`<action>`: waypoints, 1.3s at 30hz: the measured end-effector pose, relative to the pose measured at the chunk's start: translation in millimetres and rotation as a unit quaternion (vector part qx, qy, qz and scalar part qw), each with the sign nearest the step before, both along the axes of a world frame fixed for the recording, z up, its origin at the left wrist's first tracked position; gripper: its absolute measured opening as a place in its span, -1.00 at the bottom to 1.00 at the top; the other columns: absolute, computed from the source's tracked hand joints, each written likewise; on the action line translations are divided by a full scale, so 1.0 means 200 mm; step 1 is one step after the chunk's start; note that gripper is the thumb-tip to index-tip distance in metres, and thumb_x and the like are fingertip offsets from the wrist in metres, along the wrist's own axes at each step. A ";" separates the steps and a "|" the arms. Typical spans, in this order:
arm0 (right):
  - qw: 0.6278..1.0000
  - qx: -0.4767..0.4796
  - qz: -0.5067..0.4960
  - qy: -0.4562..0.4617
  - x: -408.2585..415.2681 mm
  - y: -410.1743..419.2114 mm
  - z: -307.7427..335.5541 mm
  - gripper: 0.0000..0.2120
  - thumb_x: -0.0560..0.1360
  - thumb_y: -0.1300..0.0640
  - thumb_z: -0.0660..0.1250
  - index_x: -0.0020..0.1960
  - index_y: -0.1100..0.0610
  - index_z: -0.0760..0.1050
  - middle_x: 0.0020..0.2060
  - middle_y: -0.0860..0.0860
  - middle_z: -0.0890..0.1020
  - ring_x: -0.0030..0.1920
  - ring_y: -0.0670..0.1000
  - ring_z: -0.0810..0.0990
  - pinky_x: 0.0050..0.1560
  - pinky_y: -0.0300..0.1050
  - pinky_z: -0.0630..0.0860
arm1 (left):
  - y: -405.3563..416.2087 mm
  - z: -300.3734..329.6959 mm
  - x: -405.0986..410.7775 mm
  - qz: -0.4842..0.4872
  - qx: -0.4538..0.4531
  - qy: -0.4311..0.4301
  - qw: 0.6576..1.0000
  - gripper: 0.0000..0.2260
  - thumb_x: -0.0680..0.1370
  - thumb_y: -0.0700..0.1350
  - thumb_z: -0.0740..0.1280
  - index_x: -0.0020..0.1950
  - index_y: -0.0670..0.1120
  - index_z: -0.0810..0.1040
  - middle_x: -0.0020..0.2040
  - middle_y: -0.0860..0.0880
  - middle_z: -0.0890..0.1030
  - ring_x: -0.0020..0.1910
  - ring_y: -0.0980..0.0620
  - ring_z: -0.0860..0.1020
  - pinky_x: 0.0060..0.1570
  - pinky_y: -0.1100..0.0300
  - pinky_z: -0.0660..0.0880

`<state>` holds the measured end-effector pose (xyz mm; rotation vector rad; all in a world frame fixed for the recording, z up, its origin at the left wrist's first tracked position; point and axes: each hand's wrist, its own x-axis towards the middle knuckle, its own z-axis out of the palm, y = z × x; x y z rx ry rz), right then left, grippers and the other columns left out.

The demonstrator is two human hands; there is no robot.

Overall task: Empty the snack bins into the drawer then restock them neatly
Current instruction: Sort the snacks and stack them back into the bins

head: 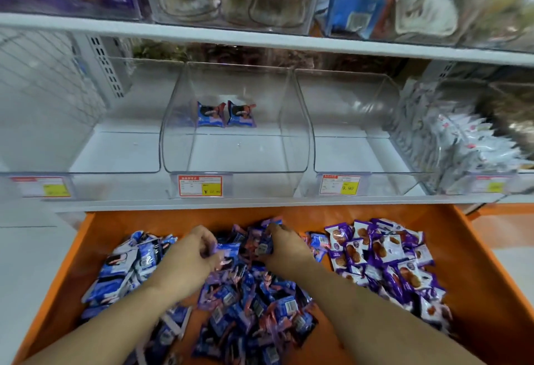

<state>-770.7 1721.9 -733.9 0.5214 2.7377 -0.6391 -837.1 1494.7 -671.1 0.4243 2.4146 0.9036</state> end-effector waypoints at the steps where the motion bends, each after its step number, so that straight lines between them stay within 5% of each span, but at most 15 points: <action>1: 0.999 -0.038 0.006 -0.016 0.02 0.00 0.11 -0.39 0.50 -0.04 0.50 0.45 0.06 0.35 0.22 0.13 0.57 0.12 0.19 0.61 0.00 0.03 0.60 | 0.00 0.06 0.01 -0.005 -0.001 0.002 1.000 -0.83 0.60 0.01 0.46 0.04 0.08 0.47 -0.14 0.02 0.68 -0.23 0.06 0.66 -0.18 0.16 0.57; 5: 0.988 -0.089 0.118 -0.035 0.13 -0.03 0.59 -0.55 0.56 -0.05 0.48 0.38 0.07 0.49 0.23 0.07 0.61 0.18 0.11 0.60 0.10 -0.07 0.52 | -0.03 0.32 0.08 -0.056 -0.017 0.035 0.998 -0.66 0.62 0.03 0.43 0.36 0.19 0.45 0.24 0.23 0.56 -0.11 0.16 0.67 -0.10 0.25 0.57; 9: 0.964 -0.265 0.011 0.015 0.26 -0.07 0.90 -0.73 0.58 0.03 0.48 0.24 0.02 0.54 -0.04 -0.02 0.67 -0.09 -0.02 0.66 -0.03 0.00 0.63 | -0.05 0.59 0.18 -0.073 0.047 0.057 0.995 -0.68 0.62 0.12 0.39 0.34 0.37 0.47 0.26 0.24 0.54 0.00 0.18 0.67 0.11 0.10 0.61; 13: 0.832 -0.524 -0.145 0.112 0.32 -0.16 1.03 -0.84 0.64 0.24 0.34 0.20 0.25 0.53 -0.06 0.23 0.71 -0.02 0.21 0.69 0.11 0.20 0.68 | -0.06 0.77 0.23 -0.012 0.184 0.059 0.981 -0.75 0.59 0.05 0.45 0.21 0.34 0.57 0.08 0.24 0.61 -0.13 0.12 0.72 0.03 -0.06 0.67; 17: 0.729 -0.643 -0.175 0.153 0.32 -0.25 1.04 -0.61 0.67 0.01 0.29 0.27 0.33 0.55 0.18 0.39 0.65 0.21 0.40 0.62 0.31 0.25 0.57 | -0.07 0.82 0.20 0.028 0.219 0.076 0.972 -0.76 0.56 0.03 0.49 0.16 0.31 0.60 0.01 0.22 0.64 -0.12 0.12 0.70 0.05 -0.07 0.64; 21: 0.786 -0.569 -0.147 0.191 0.27 -0.28 1.03 -0.56 0.48 0.10 0.55 0.28 0.22 0.54 0.12 0.29 0.70 0.13 0.31 0.69 0.23 0.23 0.61 | -0.07 0.84 0.15 0.049 0.223 0.041 0.973 -0.79 0.55 0.03 0.50 0.13 0.30 0.64 0.06 0.22 0.65 -0.02 0.19 0.67 0.12 0.11 0.58; 24: 0.763 -0.581 -0.172 0.226 0.21 -0.26 1.06 -0.74 0.58 0.20 0.44 0.23 0.27 0.58 0.09 0.30 0.70 -0.03 0.20 0.69 -0.05 0.07 0.62 | -0.07 0.87 0.09 0.093 0.293 -0.038 0.951 -0.78 0.60 -0.15 0.46 0.15 0.16 0.67 0.10 -0.01 0.68 -0.04 -0.02 0.73 0.05 0.00 0.68; 28: 0.726 -0.603 -0.224 0.243 0.17 -0.21 1.09 -0.73 0.67 0.18 0.25 0.23 0.35 0.55 -0.02 0.20 0.74 -0.18 0.16 0.68 -0.16 0.07 0.49 | -0.06 0.89 0.02 0.130 0.355 -0.116 0.919 -0.76 0.64 -0.30 0.34 0.21 -0.04 0.66 0.06 -0.20 0.72 -0.06 -0.19 0.75 -0.05 -0.12 0.70; 36: 0.759 -0.562 -0.210 0.251 0.21 -0.17 1.10 -0.64 0.72 0.02 0.21 0.26 0.31 0.52 -0.06 0.21 0.72 -0.22 0.18 0.61 -0.34 -0.02 0.40 | -0.06 0.88 0.04 0.102 0.379 -0.157 0.906 -0.75 0.58 -0.25 0.42 0.26 -0.17 0.62 0.05 -0.24 0.73 0.01 -0.24 0.73 -0.04 -0.10 0.69; 39: 0.779 -0.550 -0.165 0.251 0.23 -0.15 1.09 -0.70 0.63 0.01 0.40 0.21 0.22 0.58 -0.13 0.17 0.67 -0.22 0.16 0.52 -0.30 -0.03 0.39 | -0.06 0.88 0.07 0.106 0.376 -0.155 0.908 -0.74 0.54 -0.26 0.46 0.23 -0.16 0.63 0.04 -0.27 0.72 -0.03 -0.25 0.73 -0.08 -0.09 0.70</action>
